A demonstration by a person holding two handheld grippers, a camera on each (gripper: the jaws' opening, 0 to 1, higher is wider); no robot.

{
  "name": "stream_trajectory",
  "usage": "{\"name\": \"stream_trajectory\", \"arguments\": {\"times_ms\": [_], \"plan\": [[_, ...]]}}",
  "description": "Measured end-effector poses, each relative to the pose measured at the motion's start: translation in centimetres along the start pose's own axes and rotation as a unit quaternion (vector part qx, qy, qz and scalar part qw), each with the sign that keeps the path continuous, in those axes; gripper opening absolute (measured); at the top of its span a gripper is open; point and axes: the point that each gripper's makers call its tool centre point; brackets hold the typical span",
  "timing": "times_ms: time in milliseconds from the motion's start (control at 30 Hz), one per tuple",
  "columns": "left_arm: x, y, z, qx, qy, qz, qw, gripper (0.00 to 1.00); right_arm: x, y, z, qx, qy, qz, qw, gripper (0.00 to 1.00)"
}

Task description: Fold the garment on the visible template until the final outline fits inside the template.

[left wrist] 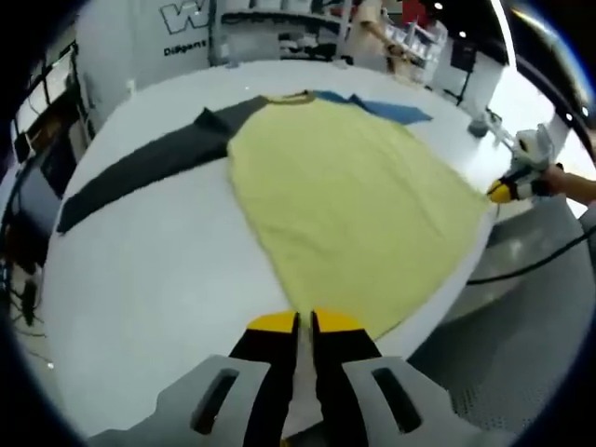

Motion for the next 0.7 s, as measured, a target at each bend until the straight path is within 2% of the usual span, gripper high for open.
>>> {"name": "stream_trajectory", "arguments": {"times_ms": [67,133,167,233,300,433,533,567,633,700], "plan": [[-0.2,-0.3,0.6,0.011,-0.012,0.01,0.9998,0.09,0.3,-0.3,0.4,0.011,0.005,-0.007,0.9999,0.1],[-1.3,-0.5,0.6,0.024,-0.02,0.026,0.9992,0.15,0.3,-0.8,0.7,0.022,0.011,-0.016,0.9996,0.16],[-2.2,-0.9,1.4,0.044,-0.021,0.051,0.9975,0.2,0.6,-1.3,1.8,0.039,0.013,-0.025,0.9988,0.18],[-3.6,-1.5,2.6,0.069,-0.014,0.092,0.9933,0.29,1.0,-1.4,2.1,0.056,0.013,-0.032,0.9978,0.25],[-4.4,-2.1,3.9,0.102,-0.013,0.114,0.9882,0.37,1.3,-1.6,3.3,0.082,0.01,-0.045,0.9955,0.31],[-4.8,-2.8,4.6,0.121,-0.005,0.124,0.9849,0.44,0.9,-2.1,5.0,0.119,0.015,-0.049,0.9915,0.38],[-4.2,-2.4,4.9,0.135,-0.024,0.101,0.9854,0.45,0.1,-2.3,6.0,0.145,0.007,-0.049,0.9882,0.48],[-4.2,-2.6,5.2,0.143,-0.021,0.102,0.9842,0.48,-0.4,-2.4,6.2,0.153,0.006,-0.049,0.987,0.51],[-4.3,-2.9,5.9,0.158,-0.017,0.11,0.9812,0.56,-1.3,-2.9,7.8,0.194,-0.008,-0.053,0.9795,0.57],[-4.4,-3.1,6.3,0.169,-0.016,0.114,0.9789,0.68,-1.6,-3.3,8.5,0.216,-0.007,-0.057,0.9746,0.6]]}}
Point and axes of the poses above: the point that each gripper's makers call its tool centre point, and the gripper's own axes: y roughly forward along the fingers, x roughly to its right, z roughly out of its top, and after that the axes turned 14 degrees about y, right-handed
